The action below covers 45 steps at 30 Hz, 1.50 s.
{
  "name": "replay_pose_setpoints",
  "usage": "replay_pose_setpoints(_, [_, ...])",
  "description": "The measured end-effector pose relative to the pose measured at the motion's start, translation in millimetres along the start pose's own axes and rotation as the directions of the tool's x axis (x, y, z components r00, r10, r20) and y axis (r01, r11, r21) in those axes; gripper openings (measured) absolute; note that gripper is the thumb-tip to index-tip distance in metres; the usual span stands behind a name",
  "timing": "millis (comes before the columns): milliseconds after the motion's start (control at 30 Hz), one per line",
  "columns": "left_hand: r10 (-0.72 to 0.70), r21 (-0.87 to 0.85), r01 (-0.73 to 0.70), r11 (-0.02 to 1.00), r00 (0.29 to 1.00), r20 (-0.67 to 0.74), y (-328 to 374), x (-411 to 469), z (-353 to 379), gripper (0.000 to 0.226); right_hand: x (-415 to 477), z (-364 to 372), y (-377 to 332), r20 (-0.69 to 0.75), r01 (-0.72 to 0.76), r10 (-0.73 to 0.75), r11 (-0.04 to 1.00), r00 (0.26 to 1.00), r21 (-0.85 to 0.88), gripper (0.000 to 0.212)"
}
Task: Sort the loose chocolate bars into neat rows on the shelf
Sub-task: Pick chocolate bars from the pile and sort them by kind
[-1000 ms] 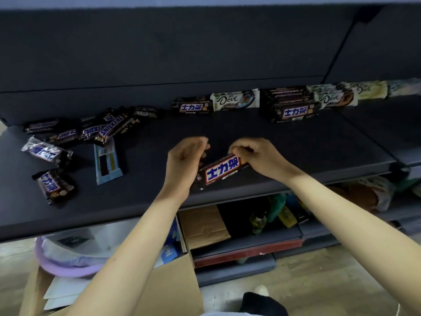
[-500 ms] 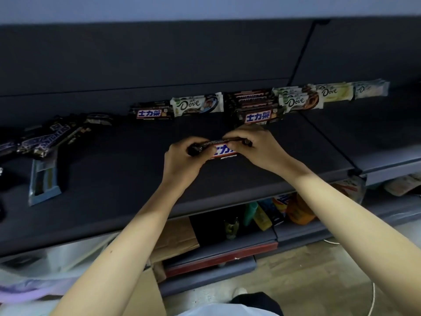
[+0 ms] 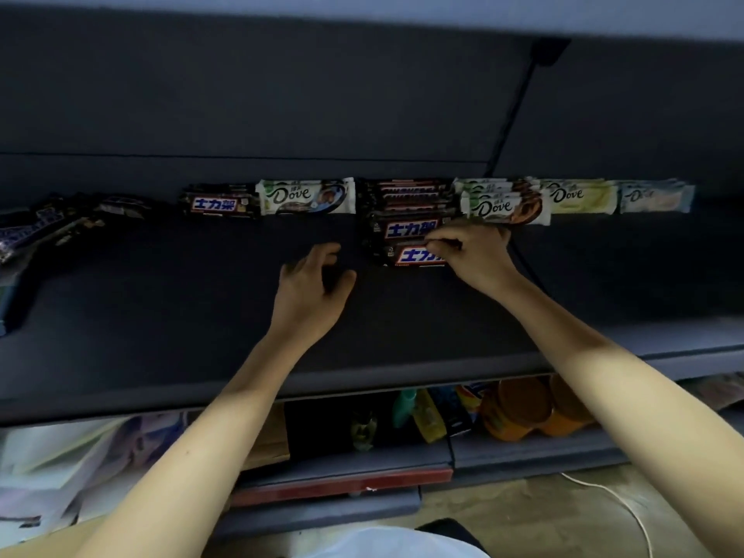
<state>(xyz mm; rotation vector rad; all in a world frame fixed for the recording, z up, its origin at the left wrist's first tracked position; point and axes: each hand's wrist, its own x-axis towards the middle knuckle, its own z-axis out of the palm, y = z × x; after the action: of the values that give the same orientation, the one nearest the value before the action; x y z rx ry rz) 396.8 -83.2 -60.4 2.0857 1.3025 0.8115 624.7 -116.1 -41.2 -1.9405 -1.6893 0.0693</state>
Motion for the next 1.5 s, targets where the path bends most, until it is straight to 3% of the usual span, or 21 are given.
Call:
replay_pose_setpoints(133, [-0.017,0.125,0.018,0.992,1.0,-0.013,0.9,5.0,6.8,0.042,17.5,1.7,13.7,-0.004,0.006,-0.006,1.0,1.0,-0.006,0.02])
replay_pose_setpoints(300, [-0.027,0.159,0.026,0.987,1.0,0.002,-2.4,1.1,5.9,0.03,31.8,9.2,16.6,-0.034,0.062,-0.06,0.997,0.998,0.043,0.019])
replay_pose_setpoints(800, [-0.039,0.169,0.042,0.985,0.999,-0.025,2.1,-1.8,3.4,0.021,35.3,17.9,9.9,-0.077,0.035,-0.03,0.997,0.997,0.065,0.007])
replay_pose_setpoints(1100, [-0.025,0.07,0.027,0.997,0.999,-0.036,5.7,-3.8,1.8,0.021,27.1,12.9,4.2,-0.035,0.012,-0.012,1.0,0.999,-0.015,0.022])
replay_pose_setpoints(1233, [-0.053,-0.051,0.048,0.998,0.993,-0.107,9.0,-4.8,-2.6,0.021,22.4,20.3,-7.1,-0.034,0.074,-0.075,0.997,0.997,-0.033,0.023])
replay_pose_setpoints(1367, [-0.083,-0.039,0.077,0.996,0.98,-0.178,-1.2,-12.1,-26.7,0.021,21.0,34.5,-33.7,-0.011,0.225,-0.225,0.974,0.974,-0.036,0.021])
replay_pose_setpoints(1500, [-0.079,0.034,0.09,0.995,0.966,-0.245,-21.1,-28.1,-60.3,0.02,21.9,51.4,-78.3,0.102,0.3,-0.299,0.954,0.949,0.004,0.021])
